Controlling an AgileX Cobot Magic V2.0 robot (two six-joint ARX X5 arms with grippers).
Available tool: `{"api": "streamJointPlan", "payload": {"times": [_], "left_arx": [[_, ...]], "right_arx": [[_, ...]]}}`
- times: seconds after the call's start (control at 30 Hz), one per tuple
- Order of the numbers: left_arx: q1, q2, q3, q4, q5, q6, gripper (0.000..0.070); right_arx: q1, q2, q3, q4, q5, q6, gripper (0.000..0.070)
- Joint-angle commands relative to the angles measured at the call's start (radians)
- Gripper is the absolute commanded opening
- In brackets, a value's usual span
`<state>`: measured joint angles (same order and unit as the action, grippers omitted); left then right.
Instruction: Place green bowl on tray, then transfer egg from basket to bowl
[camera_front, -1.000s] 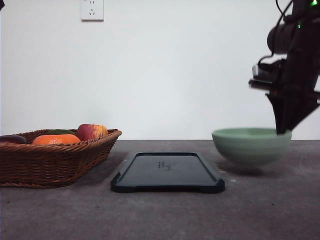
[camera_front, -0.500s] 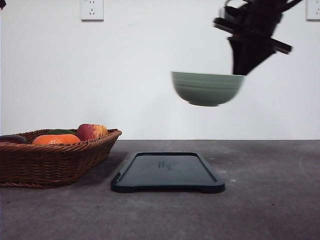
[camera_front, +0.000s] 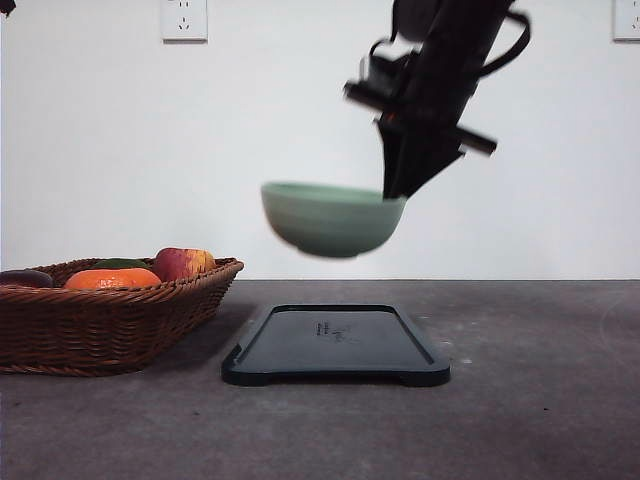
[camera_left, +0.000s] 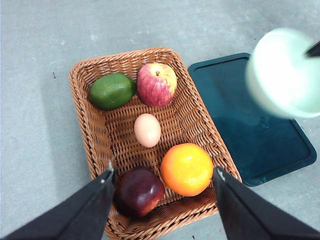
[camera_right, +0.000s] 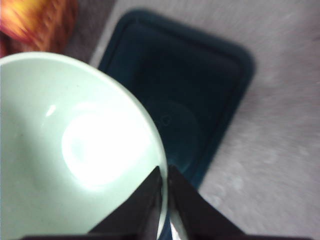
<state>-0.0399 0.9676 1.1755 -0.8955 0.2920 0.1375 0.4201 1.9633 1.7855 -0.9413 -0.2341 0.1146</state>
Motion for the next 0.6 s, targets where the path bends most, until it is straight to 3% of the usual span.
{"api": "streamJointPlan", "payload": {"times": [0.0,0.57], "left_arx": [[-0.002,0.006,0.026,0.003,0.005,-0.005,0.0391],[-0.002,0.006,0.026,0.0,0.005,-0.005,0.0391]], "right_arx": [[0.011,0.036,0.023,0.023,-0.001,0.018,0.0],[0.03,0.153,0.023,0.082,0.057,0.017,0.0]]}}
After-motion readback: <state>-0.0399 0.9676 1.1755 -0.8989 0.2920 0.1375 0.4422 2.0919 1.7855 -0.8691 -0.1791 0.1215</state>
